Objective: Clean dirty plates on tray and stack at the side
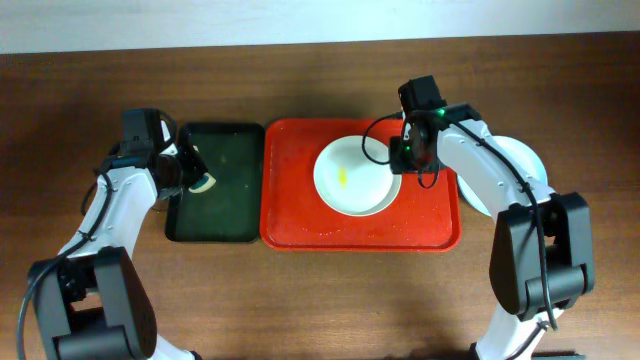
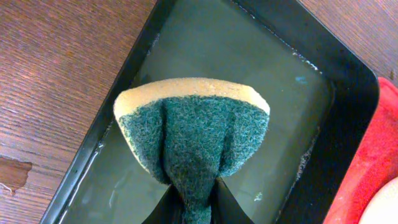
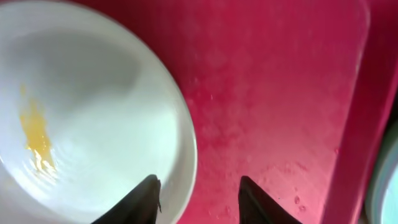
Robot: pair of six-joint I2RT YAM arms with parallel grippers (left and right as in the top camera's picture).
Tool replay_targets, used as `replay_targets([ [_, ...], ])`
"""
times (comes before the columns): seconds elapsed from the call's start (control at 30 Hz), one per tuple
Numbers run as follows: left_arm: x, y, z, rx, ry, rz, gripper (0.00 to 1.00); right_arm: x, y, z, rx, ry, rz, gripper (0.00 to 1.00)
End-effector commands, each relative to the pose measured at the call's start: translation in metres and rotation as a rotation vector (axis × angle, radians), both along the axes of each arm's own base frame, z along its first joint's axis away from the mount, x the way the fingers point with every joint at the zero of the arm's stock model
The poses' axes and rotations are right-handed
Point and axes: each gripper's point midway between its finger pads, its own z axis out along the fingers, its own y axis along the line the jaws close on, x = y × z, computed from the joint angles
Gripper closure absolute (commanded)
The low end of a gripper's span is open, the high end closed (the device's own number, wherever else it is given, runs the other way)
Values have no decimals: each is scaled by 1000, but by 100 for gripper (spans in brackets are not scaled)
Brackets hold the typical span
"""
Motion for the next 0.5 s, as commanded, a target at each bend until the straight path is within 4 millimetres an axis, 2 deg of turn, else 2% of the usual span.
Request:
replay_targets([
  [0.0, 0, -3, -1, -6, 1, -21, 89, -7, 2, -4, 10, 20, -19, 62],
  [0.23, 0, -3, -1, -6, 1, -21, 89, -14, 0, -24, 13, 24, -37, 63],
  [0.3, 0, -3, -1, -6, 1, -21, 89, -15, 0, -27, 21, 27, -74, 65],
  [0.37, 0, -3, -1, -6, 1, -21, 89, -15, 0, -30, 30, 34, -126, 72],
  [0.47, 0, -3, -1, -6, 1, -21, 89, -14, 0, -32, 40, 37, -170, 73],
])
